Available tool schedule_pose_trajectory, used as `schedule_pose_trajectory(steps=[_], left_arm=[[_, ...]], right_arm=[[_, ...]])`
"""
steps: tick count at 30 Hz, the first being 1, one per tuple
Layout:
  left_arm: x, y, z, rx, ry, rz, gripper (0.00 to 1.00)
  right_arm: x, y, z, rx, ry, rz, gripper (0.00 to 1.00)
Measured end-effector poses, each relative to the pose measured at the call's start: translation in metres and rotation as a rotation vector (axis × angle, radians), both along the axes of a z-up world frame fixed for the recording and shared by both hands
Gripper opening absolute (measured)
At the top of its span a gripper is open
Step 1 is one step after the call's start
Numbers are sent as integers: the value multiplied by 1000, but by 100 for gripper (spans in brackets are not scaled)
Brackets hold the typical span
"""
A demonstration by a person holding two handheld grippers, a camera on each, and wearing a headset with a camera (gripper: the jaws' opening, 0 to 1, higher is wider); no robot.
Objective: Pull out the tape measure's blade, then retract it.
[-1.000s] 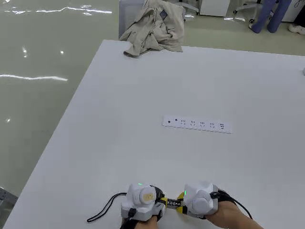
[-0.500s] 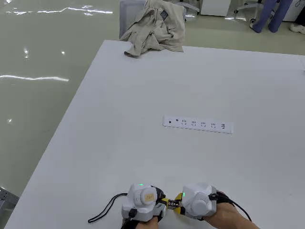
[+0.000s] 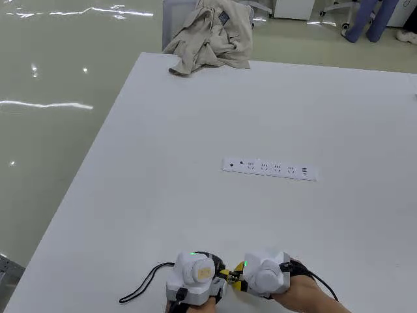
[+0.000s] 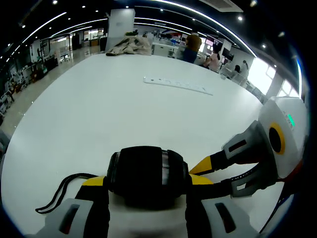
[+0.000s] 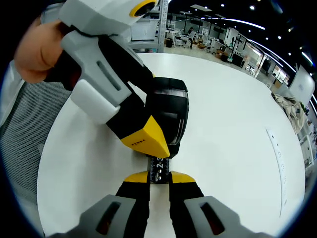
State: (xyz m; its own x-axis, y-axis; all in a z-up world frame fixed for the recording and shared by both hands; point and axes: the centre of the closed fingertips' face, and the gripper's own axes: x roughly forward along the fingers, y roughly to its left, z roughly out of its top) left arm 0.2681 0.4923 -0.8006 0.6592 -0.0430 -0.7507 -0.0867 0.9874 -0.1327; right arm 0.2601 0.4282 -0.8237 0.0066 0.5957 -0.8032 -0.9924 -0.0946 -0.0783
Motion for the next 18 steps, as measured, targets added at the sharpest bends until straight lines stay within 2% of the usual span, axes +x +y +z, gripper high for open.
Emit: schedule_pose_trajectory(steps=[18], left_arm=[[0, 0, 0, -3, 6, -1, 59]], right_arm=[[-1, 10, 1, 23, 7, -5, 14]])
